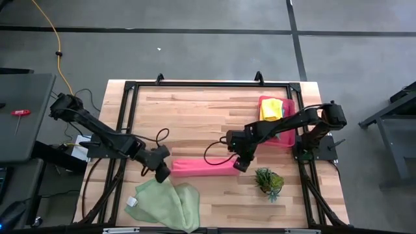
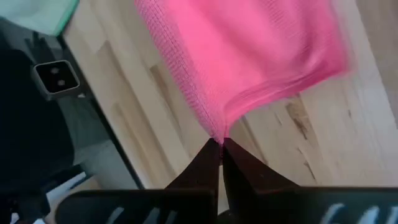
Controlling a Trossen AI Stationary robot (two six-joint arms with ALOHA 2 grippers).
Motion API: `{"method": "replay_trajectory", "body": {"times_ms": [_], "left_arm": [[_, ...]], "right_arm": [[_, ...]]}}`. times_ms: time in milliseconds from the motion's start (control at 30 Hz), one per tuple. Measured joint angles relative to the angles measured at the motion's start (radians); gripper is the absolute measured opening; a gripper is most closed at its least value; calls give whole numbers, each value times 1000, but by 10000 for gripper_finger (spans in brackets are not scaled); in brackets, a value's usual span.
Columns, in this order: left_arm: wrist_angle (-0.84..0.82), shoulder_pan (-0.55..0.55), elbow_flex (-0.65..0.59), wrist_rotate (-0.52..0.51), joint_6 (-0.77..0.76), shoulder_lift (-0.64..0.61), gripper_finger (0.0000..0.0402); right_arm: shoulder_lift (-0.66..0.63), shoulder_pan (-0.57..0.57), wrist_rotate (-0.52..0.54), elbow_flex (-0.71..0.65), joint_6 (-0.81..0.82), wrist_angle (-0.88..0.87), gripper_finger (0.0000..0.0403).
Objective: Fold microfiber towels
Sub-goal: Fold the pink microfiber cloth
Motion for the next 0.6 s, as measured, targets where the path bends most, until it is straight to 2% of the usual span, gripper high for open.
{"method": "replay_trajectory", "body": {"times_ms": [133,400,600], "left_arm": [[-6,2,30,-20,40,-15,0],[-36,122,31,-160,115,-9,0],[-70,178,31,-164,172,-8,0]], "right_arm": [[-9,-9,7,0,3,-2,0],[-10,-61,148,0,69,-9,0],[-10,-63,201,0,77,-38,0]]}}
